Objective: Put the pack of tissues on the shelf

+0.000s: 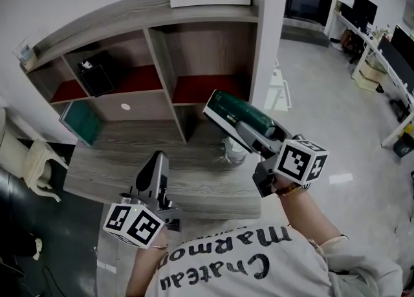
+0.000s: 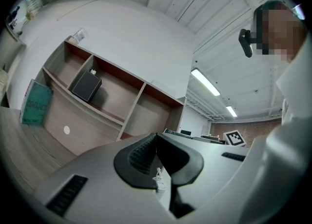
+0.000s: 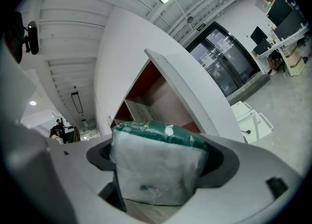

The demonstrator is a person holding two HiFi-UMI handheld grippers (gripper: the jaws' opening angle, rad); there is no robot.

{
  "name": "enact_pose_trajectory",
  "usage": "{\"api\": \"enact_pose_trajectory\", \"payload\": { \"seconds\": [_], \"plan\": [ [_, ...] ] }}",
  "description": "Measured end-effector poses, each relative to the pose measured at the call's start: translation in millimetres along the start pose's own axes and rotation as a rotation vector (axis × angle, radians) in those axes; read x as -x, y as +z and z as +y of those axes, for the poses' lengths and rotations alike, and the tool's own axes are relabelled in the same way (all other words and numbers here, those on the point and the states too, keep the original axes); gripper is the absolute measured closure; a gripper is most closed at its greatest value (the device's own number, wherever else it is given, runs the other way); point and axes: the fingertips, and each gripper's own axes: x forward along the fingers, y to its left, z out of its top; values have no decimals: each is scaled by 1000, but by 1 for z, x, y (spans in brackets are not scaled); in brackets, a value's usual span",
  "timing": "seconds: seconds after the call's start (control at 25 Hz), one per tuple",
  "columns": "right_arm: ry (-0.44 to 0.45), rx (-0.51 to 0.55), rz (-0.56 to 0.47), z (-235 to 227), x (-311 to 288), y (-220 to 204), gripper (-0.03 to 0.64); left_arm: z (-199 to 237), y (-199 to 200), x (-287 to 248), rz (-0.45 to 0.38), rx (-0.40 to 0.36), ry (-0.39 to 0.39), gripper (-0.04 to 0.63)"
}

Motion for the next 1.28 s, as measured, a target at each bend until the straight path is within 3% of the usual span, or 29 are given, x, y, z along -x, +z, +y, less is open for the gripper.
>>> {"api": "enact_pose_trajectory", "payload": {
  "seconds": [0.6,1.28],
  "plan": [
    [-34,110,-15,-18,-46,9,170,21,6,16,2,-20,83,577],
    [-78,366,-9,-12,-69,-3,170,39,-3,22,23,-1,111,577]
  ]
}}
